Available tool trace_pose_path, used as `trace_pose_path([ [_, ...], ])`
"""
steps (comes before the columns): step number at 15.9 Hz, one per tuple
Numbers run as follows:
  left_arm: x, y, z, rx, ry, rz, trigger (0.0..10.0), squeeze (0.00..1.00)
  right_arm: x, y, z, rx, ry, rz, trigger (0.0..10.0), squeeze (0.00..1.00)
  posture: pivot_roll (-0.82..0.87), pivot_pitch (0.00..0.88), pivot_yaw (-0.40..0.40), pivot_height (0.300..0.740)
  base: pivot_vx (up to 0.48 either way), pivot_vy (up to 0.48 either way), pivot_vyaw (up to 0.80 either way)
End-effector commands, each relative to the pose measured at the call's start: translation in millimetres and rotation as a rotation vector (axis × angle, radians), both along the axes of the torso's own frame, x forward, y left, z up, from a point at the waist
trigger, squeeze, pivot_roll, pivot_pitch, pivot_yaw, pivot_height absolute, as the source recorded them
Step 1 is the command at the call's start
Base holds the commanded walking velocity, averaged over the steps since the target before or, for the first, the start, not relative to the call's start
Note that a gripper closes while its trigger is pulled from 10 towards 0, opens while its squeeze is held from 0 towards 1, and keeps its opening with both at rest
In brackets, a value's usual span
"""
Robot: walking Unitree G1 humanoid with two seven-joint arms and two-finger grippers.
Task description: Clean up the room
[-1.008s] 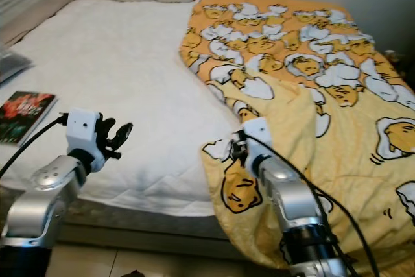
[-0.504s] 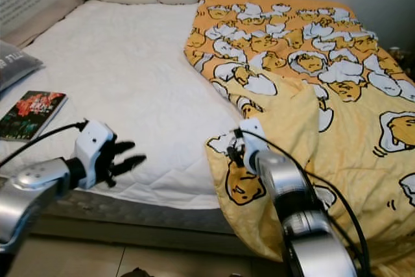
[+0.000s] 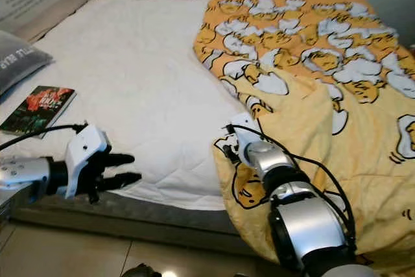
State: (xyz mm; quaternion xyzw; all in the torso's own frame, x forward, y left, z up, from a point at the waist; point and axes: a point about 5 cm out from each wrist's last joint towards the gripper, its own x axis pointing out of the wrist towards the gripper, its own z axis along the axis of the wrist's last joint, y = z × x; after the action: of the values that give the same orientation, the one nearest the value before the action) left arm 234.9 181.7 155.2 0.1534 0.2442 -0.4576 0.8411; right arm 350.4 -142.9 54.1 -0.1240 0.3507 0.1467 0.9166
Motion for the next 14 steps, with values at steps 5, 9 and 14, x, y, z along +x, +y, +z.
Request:
trace_pose_path([
  [5,-19.7,4.8,15,0.021,0.029,0.014,10.0,0.00,-11.2,9.4,-17,-0.001,0.034,0.014,10.0,0.00,0.27,0.142,0.048,0.740,0.000,0.000,0.00],
  [9,-30.8,5.5,17,0.039,0.042,0.034,10.0,0.00,-16.8,7.0,-25,-0.052,0.013,-0.023,6.1,0.00,0.30,0.163,0.044,0.740,0.000,0.000,0.00],
  [14,-33.9,3.8,19,0.037,0.061,0.024,10.0,0.00,-23.2,14.0,-33,-0.039,0.037,-0.012,0.0,0.00,0.30,0.156,0.047,0.740,0.000,0.000,0.00],
])
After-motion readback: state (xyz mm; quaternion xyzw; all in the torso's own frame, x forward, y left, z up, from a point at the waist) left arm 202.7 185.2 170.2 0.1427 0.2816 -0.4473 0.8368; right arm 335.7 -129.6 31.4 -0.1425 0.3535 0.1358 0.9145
